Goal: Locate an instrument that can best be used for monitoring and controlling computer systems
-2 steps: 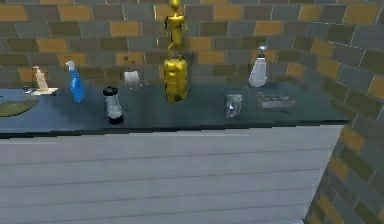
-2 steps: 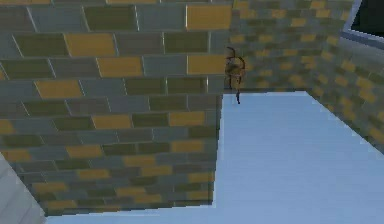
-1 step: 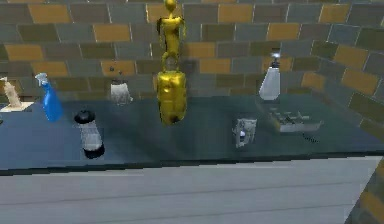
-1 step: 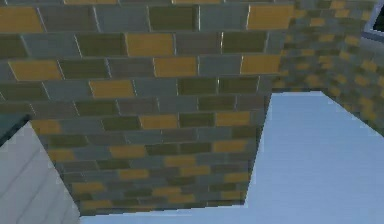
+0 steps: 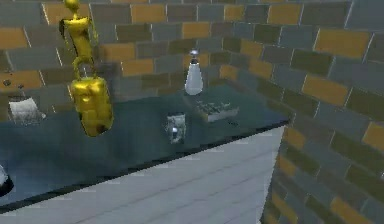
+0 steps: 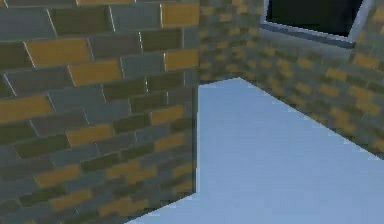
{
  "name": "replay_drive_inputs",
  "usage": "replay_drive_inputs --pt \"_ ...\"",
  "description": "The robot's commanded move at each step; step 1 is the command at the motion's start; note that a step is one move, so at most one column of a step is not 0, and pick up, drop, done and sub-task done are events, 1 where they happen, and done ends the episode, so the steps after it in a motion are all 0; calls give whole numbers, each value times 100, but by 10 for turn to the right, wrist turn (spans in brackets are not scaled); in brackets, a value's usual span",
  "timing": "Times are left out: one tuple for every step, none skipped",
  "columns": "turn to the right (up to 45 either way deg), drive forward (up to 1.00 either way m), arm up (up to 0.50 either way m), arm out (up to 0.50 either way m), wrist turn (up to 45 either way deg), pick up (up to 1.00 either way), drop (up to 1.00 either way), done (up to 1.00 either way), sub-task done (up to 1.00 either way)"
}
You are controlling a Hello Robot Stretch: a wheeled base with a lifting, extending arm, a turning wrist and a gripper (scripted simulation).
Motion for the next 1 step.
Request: replay_drive_inputs --pt "0 0 0 0 0 0 0 100 0"
